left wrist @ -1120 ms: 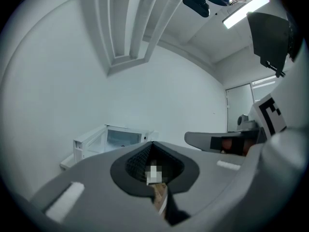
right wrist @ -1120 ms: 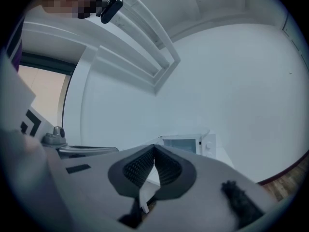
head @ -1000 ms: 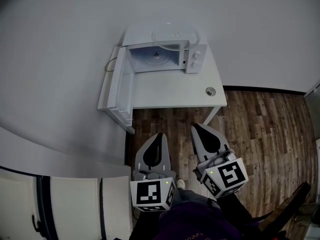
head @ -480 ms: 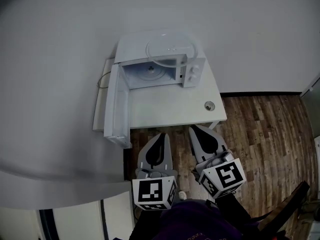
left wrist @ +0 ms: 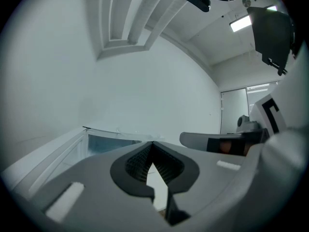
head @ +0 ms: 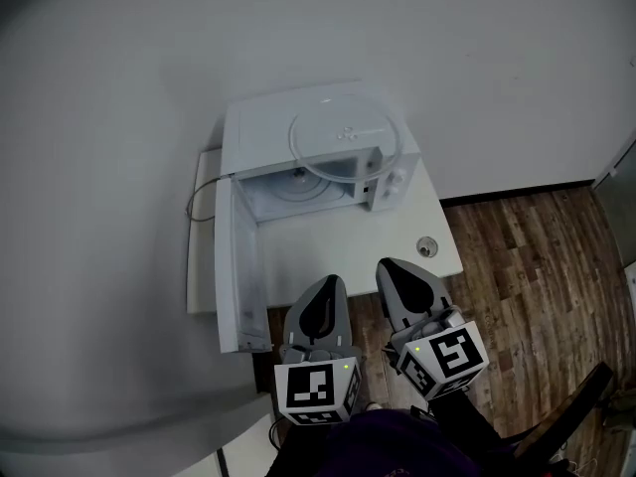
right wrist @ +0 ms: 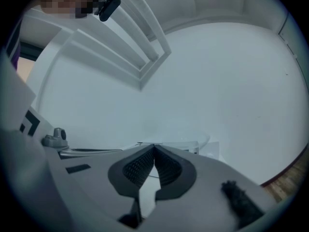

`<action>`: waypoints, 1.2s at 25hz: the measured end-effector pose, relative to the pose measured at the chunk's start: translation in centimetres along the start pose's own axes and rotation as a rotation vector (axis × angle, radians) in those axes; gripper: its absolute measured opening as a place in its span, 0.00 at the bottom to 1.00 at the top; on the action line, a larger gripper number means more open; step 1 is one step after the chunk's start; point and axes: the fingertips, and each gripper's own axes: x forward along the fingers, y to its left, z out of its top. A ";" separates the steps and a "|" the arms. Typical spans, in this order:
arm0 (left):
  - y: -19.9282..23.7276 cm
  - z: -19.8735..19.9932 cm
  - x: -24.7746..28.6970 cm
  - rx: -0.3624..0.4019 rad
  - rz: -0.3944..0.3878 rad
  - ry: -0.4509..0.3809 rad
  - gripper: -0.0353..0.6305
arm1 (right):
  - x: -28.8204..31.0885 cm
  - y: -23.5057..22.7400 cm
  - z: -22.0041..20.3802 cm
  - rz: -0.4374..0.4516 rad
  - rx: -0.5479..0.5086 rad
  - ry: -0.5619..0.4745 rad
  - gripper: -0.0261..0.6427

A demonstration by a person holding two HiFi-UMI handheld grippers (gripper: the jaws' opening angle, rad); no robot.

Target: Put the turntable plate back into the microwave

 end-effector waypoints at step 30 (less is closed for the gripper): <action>3.4 -2.4 13.1 -0.154 -0.075 0.171 0.04 | 10.9 -6.7 -1.4 0.104 0.041 0.095 0.05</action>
